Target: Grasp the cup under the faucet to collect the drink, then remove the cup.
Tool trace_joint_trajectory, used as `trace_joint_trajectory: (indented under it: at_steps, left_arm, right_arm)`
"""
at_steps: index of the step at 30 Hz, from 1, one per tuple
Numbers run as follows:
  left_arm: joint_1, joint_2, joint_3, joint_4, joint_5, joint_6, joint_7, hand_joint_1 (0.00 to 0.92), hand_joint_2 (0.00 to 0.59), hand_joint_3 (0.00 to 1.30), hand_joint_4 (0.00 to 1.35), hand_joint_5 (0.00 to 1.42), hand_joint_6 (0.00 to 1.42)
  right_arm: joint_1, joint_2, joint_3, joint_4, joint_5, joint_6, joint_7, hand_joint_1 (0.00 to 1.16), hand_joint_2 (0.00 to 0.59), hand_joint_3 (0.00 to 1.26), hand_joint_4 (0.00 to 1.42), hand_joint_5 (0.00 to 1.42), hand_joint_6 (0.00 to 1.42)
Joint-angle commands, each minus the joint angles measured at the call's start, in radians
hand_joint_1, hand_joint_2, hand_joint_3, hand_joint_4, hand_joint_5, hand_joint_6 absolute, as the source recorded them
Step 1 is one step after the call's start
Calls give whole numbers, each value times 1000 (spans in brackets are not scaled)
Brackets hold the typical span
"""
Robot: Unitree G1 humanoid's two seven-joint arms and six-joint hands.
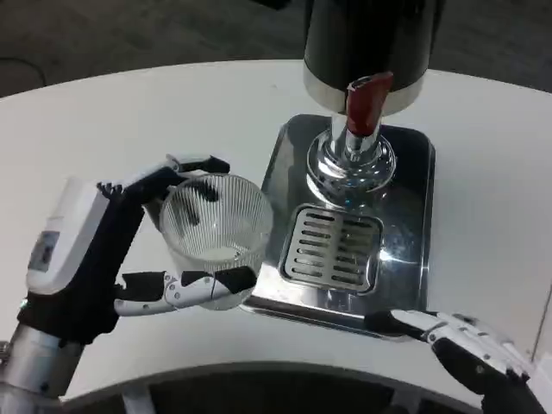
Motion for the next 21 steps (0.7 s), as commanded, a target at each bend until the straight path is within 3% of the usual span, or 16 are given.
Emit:
trace_joint_trajectory:
  at_steps: [1, 7, 21]
  left_arm:
    - [-70, -11, -48, 57, 45, -4, 89, 614, 85, 715, 808, 947, 897]
    - [-122, -19, -109, 126, 101, 22, 172, 615, 87, 715, 808, 947, 898]
    - [-239, 19, -220, 311, 173, 55, 311, 622, 95, 715, 808, 957, 899]
  right_arm:
    - [17, 1, -14, -15, 21, -18, -15, 673, 500, 276, 215, 169, 95]
    - [14, 2, -27, -15, 33, -15, -17, 673, 500, 276, 215, 169, 95]
    - [29, -1, -18, -14, 32, -10, -29, 673, 500, 277, 216, 171, 95]
